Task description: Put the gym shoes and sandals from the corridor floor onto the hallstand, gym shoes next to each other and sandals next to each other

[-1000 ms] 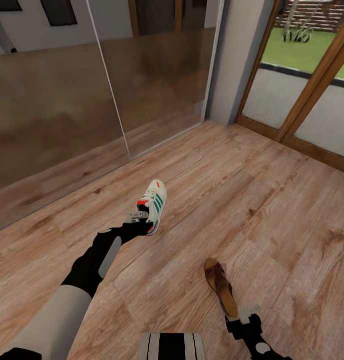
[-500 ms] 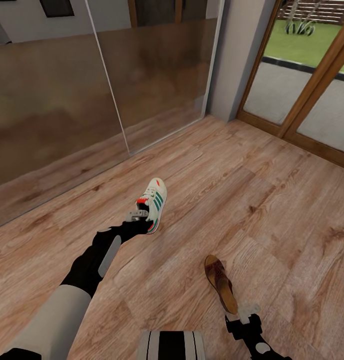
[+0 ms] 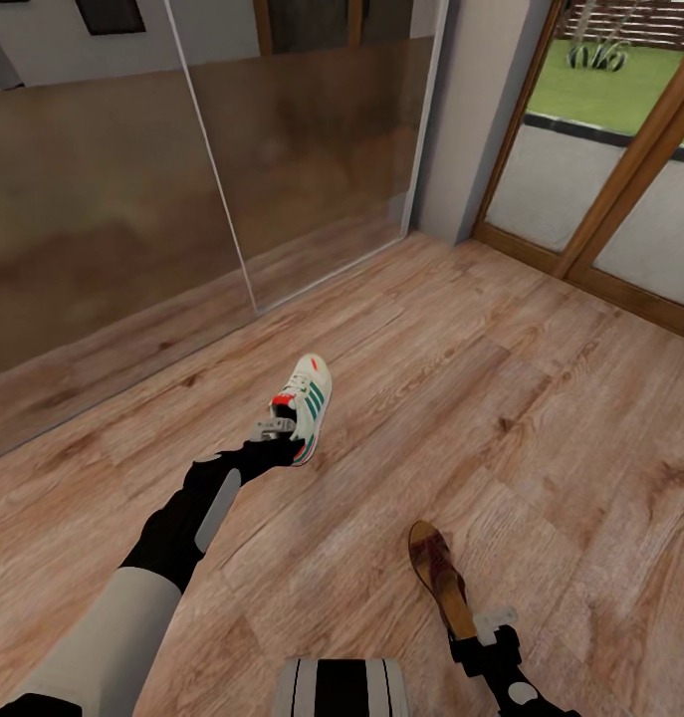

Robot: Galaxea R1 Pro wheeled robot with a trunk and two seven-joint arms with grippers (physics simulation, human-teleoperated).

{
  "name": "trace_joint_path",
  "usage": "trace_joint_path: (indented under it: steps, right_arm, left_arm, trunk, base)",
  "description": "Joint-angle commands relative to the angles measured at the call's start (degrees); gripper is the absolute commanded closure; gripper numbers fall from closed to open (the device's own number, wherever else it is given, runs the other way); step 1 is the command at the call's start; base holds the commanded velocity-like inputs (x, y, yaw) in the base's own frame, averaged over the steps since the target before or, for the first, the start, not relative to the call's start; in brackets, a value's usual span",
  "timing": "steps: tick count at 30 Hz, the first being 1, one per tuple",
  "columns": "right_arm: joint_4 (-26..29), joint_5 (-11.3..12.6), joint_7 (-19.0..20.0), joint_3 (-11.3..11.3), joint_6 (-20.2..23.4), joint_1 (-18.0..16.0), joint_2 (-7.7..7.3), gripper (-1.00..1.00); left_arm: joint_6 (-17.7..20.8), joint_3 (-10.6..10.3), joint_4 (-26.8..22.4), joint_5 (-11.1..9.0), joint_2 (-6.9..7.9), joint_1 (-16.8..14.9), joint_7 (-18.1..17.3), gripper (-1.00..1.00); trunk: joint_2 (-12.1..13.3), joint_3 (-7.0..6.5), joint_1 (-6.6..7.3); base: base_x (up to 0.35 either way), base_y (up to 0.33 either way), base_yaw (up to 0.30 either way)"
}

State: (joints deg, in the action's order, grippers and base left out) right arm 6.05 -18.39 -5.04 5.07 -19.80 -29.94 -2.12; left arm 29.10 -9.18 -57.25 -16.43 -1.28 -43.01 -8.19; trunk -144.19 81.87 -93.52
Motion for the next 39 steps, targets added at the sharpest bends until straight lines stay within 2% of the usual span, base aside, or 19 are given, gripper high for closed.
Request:
trace_joint_path:
  steps: [1, 10, 22, 28, 31, 39]
  right_arm:
    - [-0.1, -0.6, -0.1, 0.5, -0.2, 0.0, 0.01, -1.00]
    - [-0.1, -0.6, -0.1, 0.5, -0.2, 0.0, 0.01, -1.00]
    - [-0.1, -0.6, -0.1, 0.5, -0.2, 0.0, 0.01, -1.00]
    - [-0.1, -0.6, -0.1, 0.5, -0.2, 0.0, 0.01, -1.00]
    - [-0.1, -0.6, -0.1, 0.5, -0.2, 0.0, 0.01, -1.00]
    - [-0.1, -0.6, -0.1, 0.5, -0.2, 0.0, 0.01, -1.00]
  left_arm:
    - [0.3, 0.0, 0.0, -0.2, 0.01, 0.0, 0.0, 1.00]
    - [0.3, 0.0, 0.0, -0.2, 0.01, 0.0, 0.1, 1.00]
    - [0.3, 0.0, 0.0, -0.2, -0.02, 0.0, 0.0, 1.00]
    - [0.3, 0.0, 0.0, -0.2, -0.03, 0.0, 0.0, 1.00]
    - [0.3, 0.0, 0.0, -0.2, -0.02, 0.0, 0.0, 1.00]
    - [0.3, 0.1, 0.0, -0.2, -0.01, 0.0, 0.1, 1.00]
  trunk:
    - [0.0, 0.04, -0.01]
    - [0.0, 0.04, -0.01]
    - [-0.2, 3.63, -0.32]
    - [-0.2, 3.76, -0.32]
    - [-0.2, 4.55, -0.39]
    - [-0.2, 4.61, -0.39]
  base:
    - [0.081, 0.000, 0.000]
    - [0.009, 0.000, 0.000]
    - [0.000, 0.000, 0.000]
    - [0.000, 0.000, 0.000]
    - [0.000, 0.000, 0.000]
    - [0.000, 0.000, 0.000]
